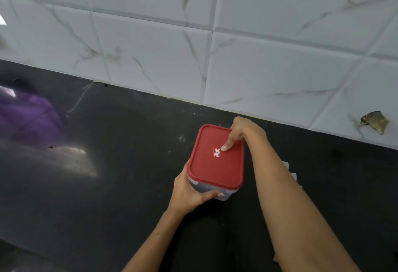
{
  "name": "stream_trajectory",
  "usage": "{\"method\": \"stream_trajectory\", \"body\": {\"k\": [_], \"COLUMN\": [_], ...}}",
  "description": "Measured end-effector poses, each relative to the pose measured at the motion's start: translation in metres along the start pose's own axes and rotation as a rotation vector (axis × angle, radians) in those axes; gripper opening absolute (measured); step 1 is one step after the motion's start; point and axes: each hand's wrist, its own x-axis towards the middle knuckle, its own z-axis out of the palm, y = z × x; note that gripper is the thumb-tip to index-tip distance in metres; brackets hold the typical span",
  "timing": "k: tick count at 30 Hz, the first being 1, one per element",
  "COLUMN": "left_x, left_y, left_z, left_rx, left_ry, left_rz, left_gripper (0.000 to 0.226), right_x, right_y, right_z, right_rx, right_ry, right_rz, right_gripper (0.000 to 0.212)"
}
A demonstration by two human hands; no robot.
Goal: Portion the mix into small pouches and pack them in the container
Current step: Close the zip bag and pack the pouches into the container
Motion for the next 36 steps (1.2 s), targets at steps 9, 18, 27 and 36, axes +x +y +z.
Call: {"method": "stream_trajectory", "body": {"k": [9, 18, 27, 36], "left_x": [0.002, 0.002, 0.004, 0.007], "left_y": [-0.003, -0.001, 0.002, 0.006], "left_z": [0.001, 0.000, -0.001, -0.009], "left_rx": [-0.016, 0.000, 0.015, 0.073], "left_ry": [0.003, 0.026, 0.011, -0.032], "left_rz": [-0.028, -0.045, -0.040, -0.039], "left_gripper": [0.103, 0.103, 0.101, 0.092], "right_x": [0.000, -0.001, -0.019, -0.036], "right_y": [-0.007, -0.016, -0.011, -0.005], "right_z": [-0.002, 0.002, 0.003, 0.012], "right_rx": [-0.012, -0.088, 0.013, 0.270], "right_ry": [0.044, 0.187, 0.308, 0.362], "right_rz": [0.112, 0.122, 0.022, -0.054], "right_gripper": [0.096, 0.089, 0.090, 0.093]}}
